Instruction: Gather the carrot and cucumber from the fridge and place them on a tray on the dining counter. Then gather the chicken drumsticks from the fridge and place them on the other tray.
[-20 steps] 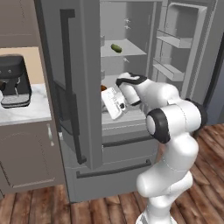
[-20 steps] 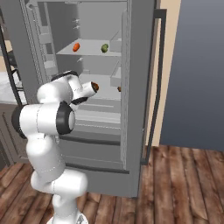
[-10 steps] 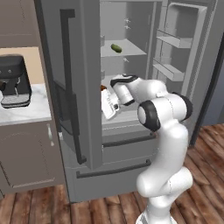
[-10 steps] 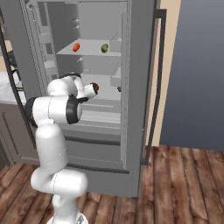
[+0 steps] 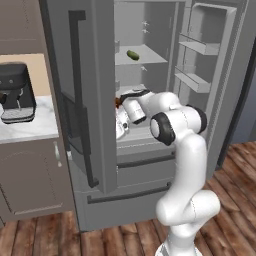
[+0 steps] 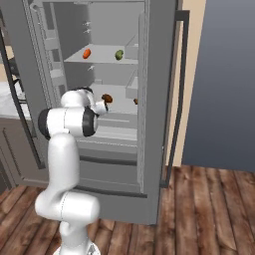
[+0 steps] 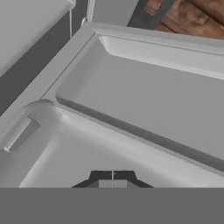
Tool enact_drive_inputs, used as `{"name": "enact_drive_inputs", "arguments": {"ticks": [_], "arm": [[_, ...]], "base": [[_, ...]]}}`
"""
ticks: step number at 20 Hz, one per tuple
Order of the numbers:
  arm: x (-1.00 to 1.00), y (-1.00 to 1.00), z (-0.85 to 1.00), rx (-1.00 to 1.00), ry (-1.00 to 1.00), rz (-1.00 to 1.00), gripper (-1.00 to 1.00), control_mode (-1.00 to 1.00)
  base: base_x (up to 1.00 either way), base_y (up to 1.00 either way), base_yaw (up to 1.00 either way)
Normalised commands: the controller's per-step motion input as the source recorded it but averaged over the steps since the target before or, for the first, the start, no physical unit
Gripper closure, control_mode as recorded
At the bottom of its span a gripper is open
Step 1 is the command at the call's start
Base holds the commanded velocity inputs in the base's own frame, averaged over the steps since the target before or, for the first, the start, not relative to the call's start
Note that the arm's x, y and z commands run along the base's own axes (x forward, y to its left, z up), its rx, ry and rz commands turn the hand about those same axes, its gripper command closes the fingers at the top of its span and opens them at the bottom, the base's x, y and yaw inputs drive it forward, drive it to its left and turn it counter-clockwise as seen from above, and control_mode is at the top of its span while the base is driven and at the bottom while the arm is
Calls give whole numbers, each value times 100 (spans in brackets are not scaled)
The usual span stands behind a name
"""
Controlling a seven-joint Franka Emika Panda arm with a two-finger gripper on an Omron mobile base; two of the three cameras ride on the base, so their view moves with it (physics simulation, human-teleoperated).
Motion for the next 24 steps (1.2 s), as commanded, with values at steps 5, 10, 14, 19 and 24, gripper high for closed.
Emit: {"name": "enact_drive_inputs", "arguments": {"ticks": [5, 10, 14, 19, 24], "arm": [[-6, 57, -7, 1, 3, 1, 100, -100], [-35, 60, 0, 0, 1, 0, 100, -100], [-43, 69, 0, 0, 0, 0, 100, -100], [-47, 64, 0, 1, 0, 0, 100, -100], [-44, 78, 0, 4, 0, 2, 100, -100]], "base": [[0, 0, 0], [0, 0, 0], [0, 0, 0], [0, 0, 0], [0, 0, 0]]}}
